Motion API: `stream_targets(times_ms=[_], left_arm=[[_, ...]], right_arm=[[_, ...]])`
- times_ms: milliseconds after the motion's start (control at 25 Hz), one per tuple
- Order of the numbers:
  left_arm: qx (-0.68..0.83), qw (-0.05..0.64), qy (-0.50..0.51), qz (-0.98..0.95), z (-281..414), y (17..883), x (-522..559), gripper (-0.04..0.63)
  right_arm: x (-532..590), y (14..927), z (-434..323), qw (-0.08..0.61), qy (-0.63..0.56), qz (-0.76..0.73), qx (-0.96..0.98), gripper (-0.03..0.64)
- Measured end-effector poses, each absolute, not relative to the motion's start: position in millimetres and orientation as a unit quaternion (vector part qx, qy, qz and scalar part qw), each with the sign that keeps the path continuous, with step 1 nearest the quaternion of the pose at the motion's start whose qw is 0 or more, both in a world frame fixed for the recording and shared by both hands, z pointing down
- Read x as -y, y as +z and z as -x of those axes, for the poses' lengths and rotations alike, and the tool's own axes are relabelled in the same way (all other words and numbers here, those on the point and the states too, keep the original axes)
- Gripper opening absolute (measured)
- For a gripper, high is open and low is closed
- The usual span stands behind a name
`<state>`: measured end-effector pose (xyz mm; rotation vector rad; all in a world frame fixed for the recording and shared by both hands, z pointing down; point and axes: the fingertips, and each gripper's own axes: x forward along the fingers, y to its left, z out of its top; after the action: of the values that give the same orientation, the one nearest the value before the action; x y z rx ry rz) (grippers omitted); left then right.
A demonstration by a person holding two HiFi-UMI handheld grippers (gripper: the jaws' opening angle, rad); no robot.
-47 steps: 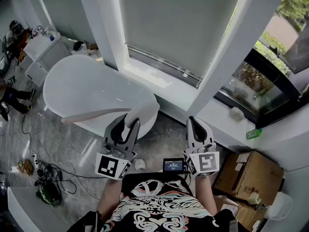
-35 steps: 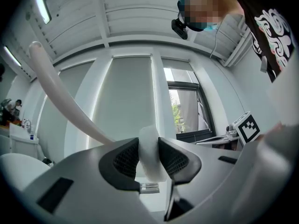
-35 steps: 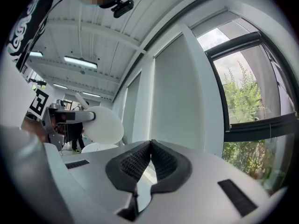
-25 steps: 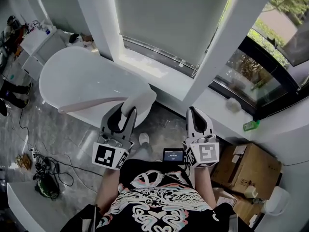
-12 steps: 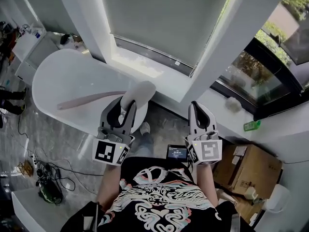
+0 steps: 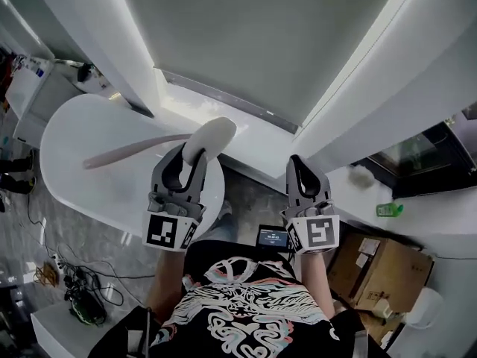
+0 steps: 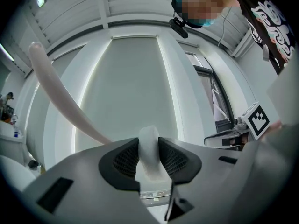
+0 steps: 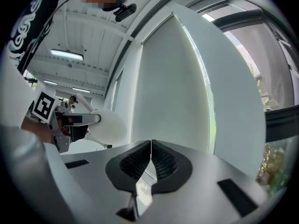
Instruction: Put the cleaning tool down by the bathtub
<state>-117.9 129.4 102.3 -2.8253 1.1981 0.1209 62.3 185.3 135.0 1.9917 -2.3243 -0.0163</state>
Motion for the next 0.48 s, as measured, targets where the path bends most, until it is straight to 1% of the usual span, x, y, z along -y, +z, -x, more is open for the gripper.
stream_targets(times_ms=[160,240,400,480], left_arm=[[-0.377,0.026,0.043,0.925,107,99,-71,0.13],[-0.374,0.027,0.029,0.926,106,109,-45,0.13],[-0.383,0.001,0.028,0.923,98,125,6,0.13],[-0.377,-0.002,0.033,0.925,95,127,26,0.13]], right_arm=[[-124,134,-65,0.05,-0.009,-0.645,0.762,0.028],[-97,138,-66,0.054,-0.007,-0.645,0.763,0.028],[-49,156,-76,0.061,0.004,-0.645,0.761,0.028],[-31,161,-79,0.066,0.001,-0.648,0.759,0.028]])
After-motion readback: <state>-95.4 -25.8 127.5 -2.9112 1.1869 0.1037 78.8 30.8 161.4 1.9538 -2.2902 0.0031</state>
